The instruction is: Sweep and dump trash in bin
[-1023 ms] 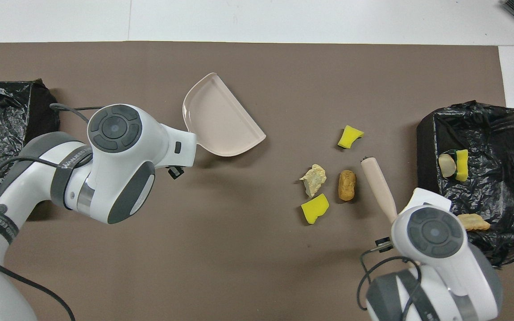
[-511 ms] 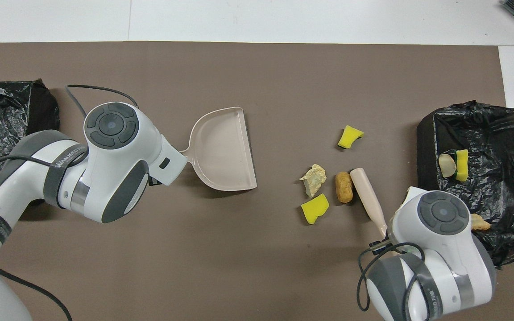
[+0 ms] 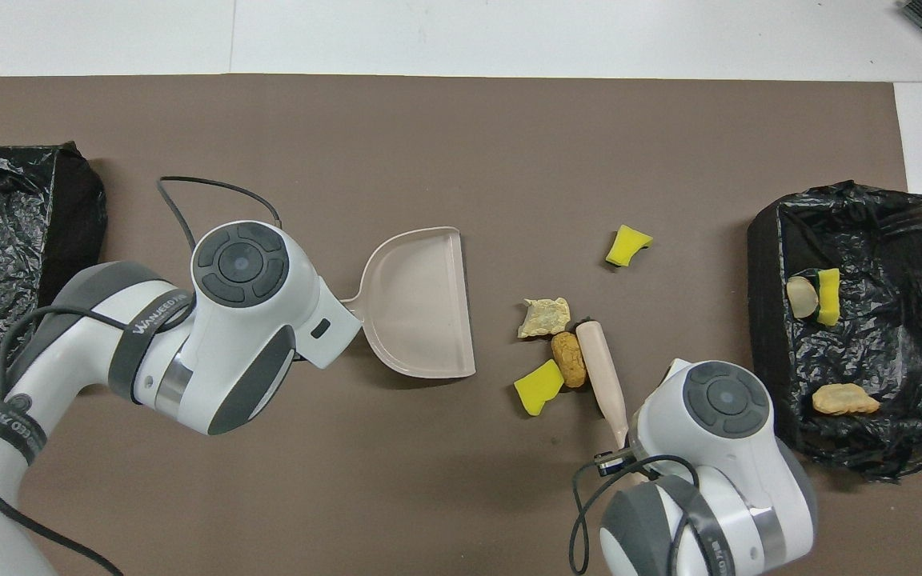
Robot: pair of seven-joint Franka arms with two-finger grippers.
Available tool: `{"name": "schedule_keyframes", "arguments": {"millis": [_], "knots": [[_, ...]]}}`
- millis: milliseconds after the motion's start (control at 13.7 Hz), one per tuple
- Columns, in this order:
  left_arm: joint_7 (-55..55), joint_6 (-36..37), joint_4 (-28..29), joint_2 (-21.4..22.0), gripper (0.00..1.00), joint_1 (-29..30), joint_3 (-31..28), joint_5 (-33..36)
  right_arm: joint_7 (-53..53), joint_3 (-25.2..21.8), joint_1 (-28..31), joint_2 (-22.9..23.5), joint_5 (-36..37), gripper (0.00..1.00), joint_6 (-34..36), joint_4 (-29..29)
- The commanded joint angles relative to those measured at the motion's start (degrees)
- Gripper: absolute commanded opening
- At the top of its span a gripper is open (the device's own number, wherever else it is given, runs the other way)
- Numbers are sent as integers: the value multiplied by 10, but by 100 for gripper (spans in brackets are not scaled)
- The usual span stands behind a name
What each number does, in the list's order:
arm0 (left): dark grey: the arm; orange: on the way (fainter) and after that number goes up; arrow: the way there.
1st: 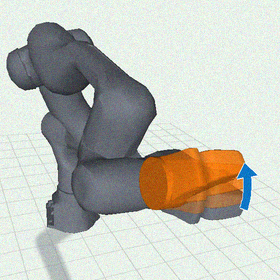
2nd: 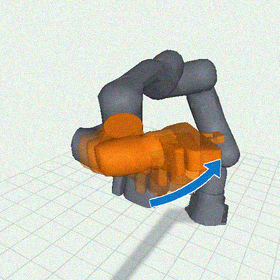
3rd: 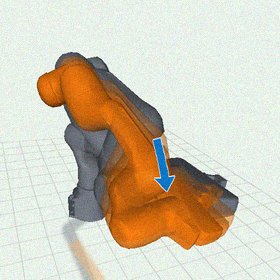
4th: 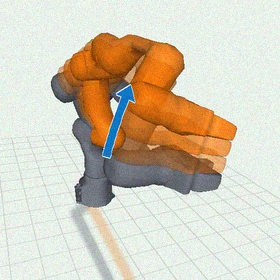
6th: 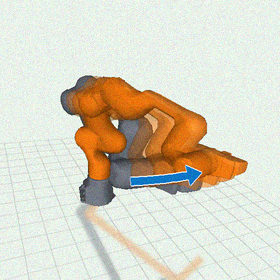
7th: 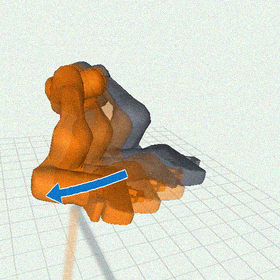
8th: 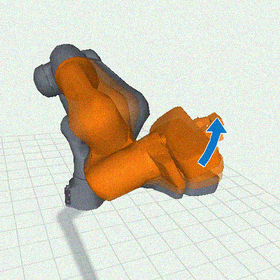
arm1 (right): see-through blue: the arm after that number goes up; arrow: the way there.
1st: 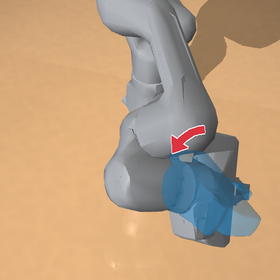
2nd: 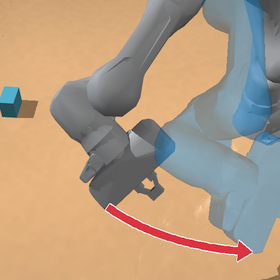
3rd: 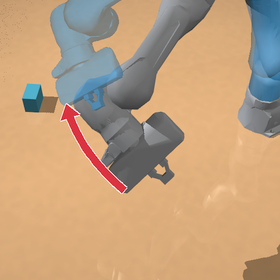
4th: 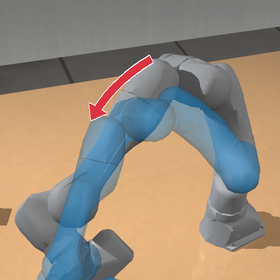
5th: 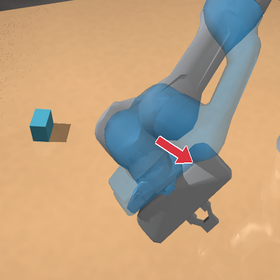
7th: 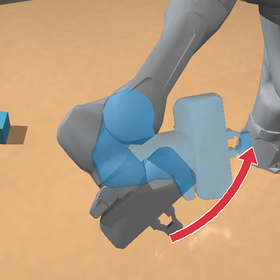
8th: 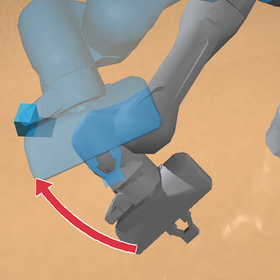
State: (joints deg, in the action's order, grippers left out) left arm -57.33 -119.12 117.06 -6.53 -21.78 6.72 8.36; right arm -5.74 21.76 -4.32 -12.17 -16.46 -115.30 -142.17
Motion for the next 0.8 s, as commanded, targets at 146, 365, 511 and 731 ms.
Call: {"name": "schedule_keyframes", "arguments": {"millis": [146,365,511,731], "knots": [[-3,1,34,27,0,-12,-6,13,-8,0,-19,6,-101,0,-16,5],[-2,-3,38,31,0,-24,-6,13,-6,0,-26,8,-157,0,-42,6],[-5,0,40,32,0,-20,-5,13,-1,0,-27,10,-203,0,-44,10],[-9,-4,48,33,0,-17,-6,13,-6,1,-56,17,-261,0,-77,19]]}}
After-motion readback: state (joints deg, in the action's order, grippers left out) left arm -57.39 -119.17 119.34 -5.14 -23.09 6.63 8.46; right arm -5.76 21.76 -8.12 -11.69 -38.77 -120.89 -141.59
